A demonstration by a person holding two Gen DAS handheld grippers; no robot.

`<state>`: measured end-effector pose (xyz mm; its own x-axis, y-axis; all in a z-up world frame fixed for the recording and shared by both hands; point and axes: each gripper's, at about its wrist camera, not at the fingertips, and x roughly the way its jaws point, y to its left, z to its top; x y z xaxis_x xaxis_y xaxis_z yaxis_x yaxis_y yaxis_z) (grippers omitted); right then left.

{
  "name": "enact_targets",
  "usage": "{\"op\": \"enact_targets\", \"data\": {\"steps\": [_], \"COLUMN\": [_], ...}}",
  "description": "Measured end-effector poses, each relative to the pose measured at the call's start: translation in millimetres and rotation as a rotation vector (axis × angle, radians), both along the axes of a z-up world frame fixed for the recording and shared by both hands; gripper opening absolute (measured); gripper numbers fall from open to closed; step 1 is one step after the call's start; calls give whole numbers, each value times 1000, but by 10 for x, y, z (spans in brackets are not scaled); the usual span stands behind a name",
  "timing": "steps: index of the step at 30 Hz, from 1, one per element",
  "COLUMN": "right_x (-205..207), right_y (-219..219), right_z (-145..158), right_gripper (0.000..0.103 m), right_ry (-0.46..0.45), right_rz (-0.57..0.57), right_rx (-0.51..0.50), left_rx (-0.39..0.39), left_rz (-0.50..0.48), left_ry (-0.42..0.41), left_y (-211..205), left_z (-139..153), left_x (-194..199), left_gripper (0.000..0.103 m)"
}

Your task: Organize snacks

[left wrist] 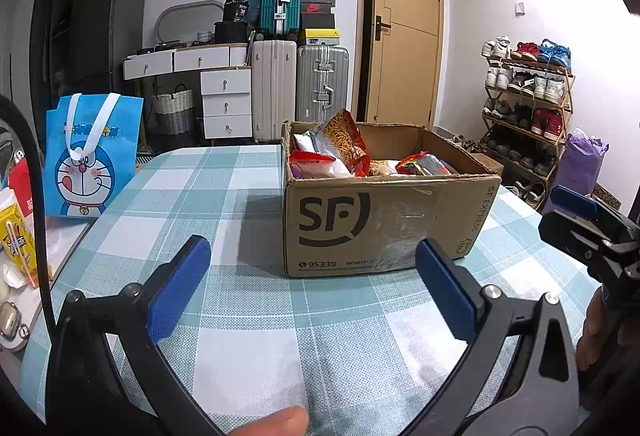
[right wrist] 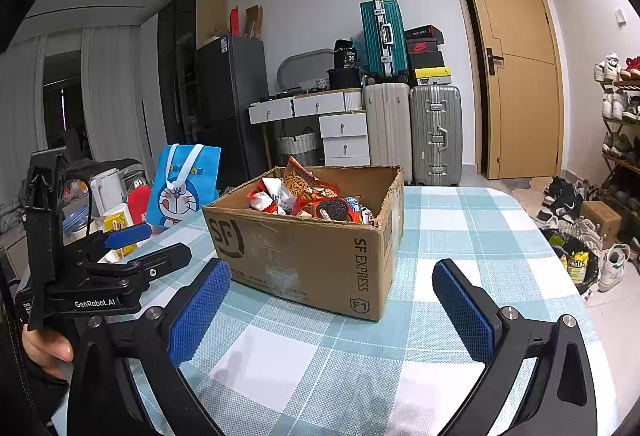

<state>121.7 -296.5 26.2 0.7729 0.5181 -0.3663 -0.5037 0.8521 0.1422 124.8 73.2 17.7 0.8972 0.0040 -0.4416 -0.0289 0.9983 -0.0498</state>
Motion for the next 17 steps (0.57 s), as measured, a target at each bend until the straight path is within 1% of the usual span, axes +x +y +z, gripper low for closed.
{"op": "enact_targets", "data": {"steps": [17], "right_x": [0], "right_y": [5], "right_z": [-7], "right_gripper": [103], "right_ry": [1], "right_rz": [1], "right_rx": [-1], "left_rx": [-1], "left_rz": [4], "left_ry": [1], "left_y": [-6], "left_z": [-9], "left_x": [7], "left_gripper": [102]}}
